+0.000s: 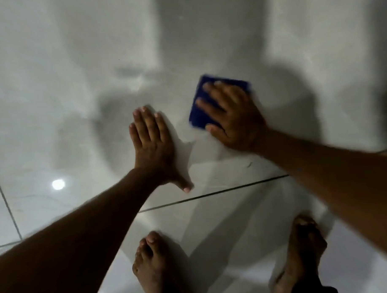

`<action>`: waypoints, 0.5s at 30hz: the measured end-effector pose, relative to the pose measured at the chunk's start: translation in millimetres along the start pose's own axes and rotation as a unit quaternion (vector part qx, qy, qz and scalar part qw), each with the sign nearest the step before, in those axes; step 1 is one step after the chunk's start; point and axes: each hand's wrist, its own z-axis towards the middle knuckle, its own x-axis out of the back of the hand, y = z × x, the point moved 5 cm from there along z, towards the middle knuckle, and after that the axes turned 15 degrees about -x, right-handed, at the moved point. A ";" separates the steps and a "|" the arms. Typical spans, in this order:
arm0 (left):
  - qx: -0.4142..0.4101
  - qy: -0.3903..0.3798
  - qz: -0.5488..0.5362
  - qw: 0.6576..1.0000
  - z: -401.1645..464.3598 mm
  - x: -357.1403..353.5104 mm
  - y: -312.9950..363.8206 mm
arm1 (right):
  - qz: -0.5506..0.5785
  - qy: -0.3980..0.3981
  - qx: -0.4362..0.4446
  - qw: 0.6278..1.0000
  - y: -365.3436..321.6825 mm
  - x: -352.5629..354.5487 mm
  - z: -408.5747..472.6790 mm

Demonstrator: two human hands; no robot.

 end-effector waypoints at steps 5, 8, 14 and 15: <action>0.013 -0.012 -0.001 1.000 -2.2 4.5 -2.2 | 0.009 -0.092 0.124 0.988 -44.6 -4.1 -142.7; 0.019 -0.012 0.005 1.000 0.5 4.5 0.6 | -0.051 -0.095 0.320 0.941 31.6 0.6 -116.0; 0.029 -0.029 0.004 0.999 1.5 3.3 1.7 | 0.070 0.011 -0.300 0.951 -6.0 0.4 -121.3; 0.029 -0.034 0.003 0.999 1.0 5.2 2.5 | 0.063 -0.033 -0.210 0.975 -24.9 0.8 -143.8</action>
